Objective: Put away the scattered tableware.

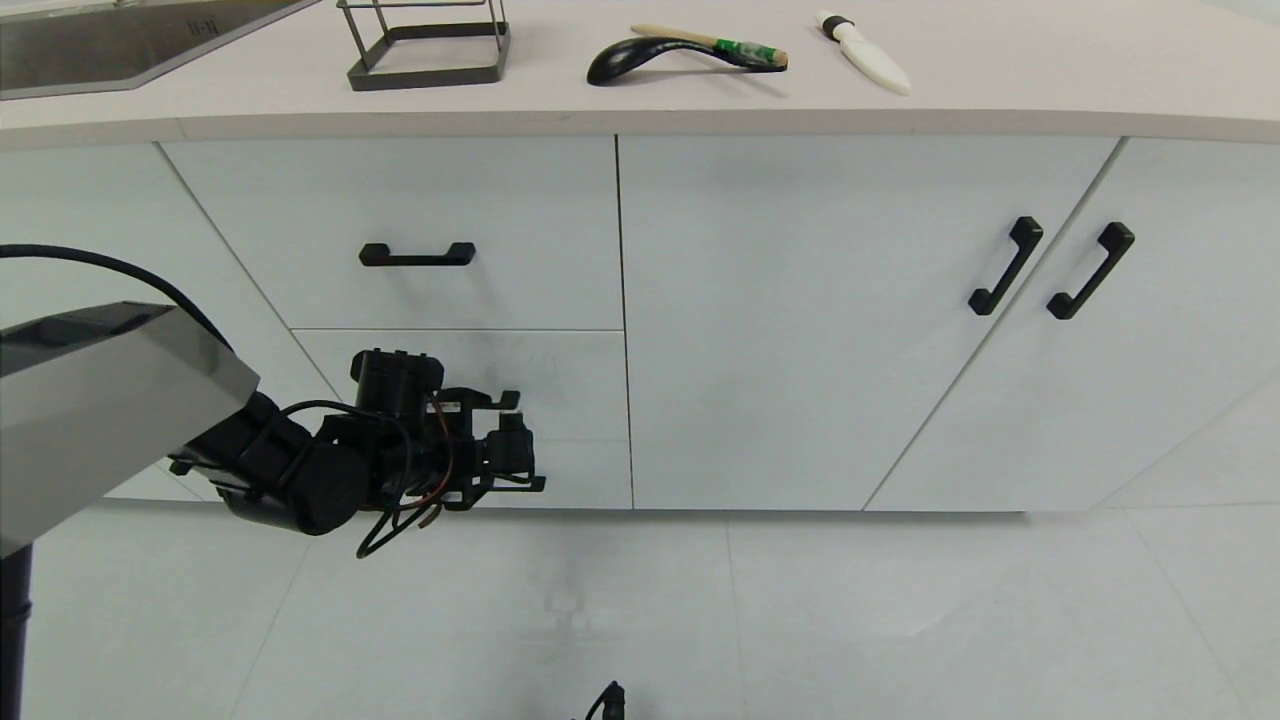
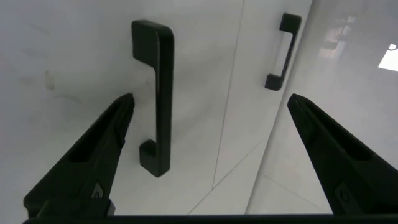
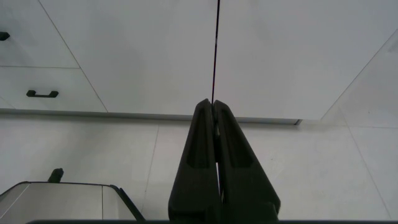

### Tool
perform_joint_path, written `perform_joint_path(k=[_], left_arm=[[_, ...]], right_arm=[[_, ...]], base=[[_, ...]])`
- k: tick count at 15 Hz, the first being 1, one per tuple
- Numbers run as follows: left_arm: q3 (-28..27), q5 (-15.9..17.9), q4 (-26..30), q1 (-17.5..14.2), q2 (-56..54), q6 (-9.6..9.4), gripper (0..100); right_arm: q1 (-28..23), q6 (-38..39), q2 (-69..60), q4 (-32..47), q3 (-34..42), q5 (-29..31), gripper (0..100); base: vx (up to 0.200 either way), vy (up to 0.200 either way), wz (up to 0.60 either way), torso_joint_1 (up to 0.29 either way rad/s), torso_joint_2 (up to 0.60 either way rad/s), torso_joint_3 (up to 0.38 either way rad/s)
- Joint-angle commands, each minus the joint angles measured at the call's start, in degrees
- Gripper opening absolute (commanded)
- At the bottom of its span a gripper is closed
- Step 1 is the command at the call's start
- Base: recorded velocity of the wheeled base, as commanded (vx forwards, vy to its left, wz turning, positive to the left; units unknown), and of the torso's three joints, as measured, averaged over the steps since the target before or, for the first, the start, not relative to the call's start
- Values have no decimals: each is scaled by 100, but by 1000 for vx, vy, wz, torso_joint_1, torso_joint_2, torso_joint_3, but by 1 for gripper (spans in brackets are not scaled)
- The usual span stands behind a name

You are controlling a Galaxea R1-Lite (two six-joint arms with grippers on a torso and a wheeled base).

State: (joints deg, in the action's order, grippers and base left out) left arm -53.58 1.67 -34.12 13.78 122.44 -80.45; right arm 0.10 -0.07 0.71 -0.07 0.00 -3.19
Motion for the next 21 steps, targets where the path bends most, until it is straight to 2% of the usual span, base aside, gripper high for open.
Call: perform_joint_path(k=[1, 5, 14, 18, 21], left_arm=[[-12, -18, 2, -50, 17, 3, 100], [-74, -35, -534, -103, 192, 11, 100], [163, -26, -481, -86, 263, 38, 100], [524, -35, -525, -191, -124, 38, 100], [585, -35, -534, -200, -238, 38, 100]], right_arm=[[-1, -1, 8, -1, 0, -6, 0], [-1, -1, 8, -1, 0, 3, 0], [-1, -1, 8, -1, 0, -6, 0], [-1, -1, 8, -1, 0, -6, 0], [-1, -1, 8, -1, 0, -6, 0]], base=[[0, 0, 0, 0, 0, 0], [0, 0, 0, 0, 0, 0], [0, 0, 0, 0, 0, 0], [0, 0, 0, 0, 0, 0], [0, 0, 0, 0, 0, 0]])
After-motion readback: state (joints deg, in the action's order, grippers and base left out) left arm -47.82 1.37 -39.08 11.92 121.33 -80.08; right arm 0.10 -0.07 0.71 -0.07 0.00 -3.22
